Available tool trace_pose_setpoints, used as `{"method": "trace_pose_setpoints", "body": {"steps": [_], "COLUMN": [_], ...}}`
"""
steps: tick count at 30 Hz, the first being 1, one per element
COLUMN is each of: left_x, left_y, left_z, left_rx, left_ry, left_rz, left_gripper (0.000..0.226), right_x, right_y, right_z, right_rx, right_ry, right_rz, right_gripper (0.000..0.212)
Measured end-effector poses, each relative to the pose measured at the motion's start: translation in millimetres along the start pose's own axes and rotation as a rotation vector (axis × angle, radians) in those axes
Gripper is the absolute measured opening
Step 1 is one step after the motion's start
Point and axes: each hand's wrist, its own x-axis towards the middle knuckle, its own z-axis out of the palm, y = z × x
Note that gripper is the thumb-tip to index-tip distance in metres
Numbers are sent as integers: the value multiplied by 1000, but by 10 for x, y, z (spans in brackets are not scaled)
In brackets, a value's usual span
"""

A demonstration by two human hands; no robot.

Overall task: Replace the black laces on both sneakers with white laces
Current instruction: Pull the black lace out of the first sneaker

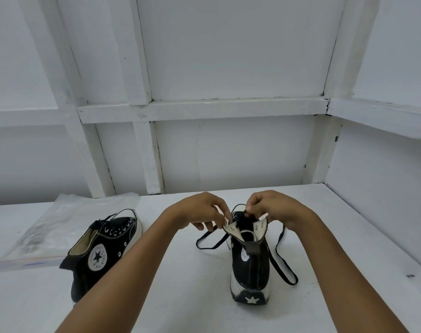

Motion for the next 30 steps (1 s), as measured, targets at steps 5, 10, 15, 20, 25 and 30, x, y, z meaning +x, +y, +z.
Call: {"method": "trace_pose_setpoints", "body": {"steps": [5, 10, 15, 20, 25, 30], "left_x": [37, 78, 94, 84, 81, 87], "left_y": [3, 21, 3, -4, 20, 27], "left_z": [2, 3, -12, -6, 0, 39], "left_rx": [-23, -5, 15, 15, 11, 26], "left_ry": [0, -11, -17, -6, 29, 60], "left_rz": [42, 45, 39, 37, 43, 22], "left_gripper": [22, 20, 18, 17, 18, 40], "right_x": [-21, 48, 25, 23, 63, 42], "right_y": [59, 151, 62, -1, -32, -77], "right_z": [-51, -10, 18, 56, 80, 52], "right_rx": [375, 202, -35, -140, 86, 605], "right_ry": [-72, 36, -56, -89, -1, -6], "right_rz": [14, 48, 62, 84, -9, -39], "right_gripper": [21, 11, 15, 3, 13, 23]}}
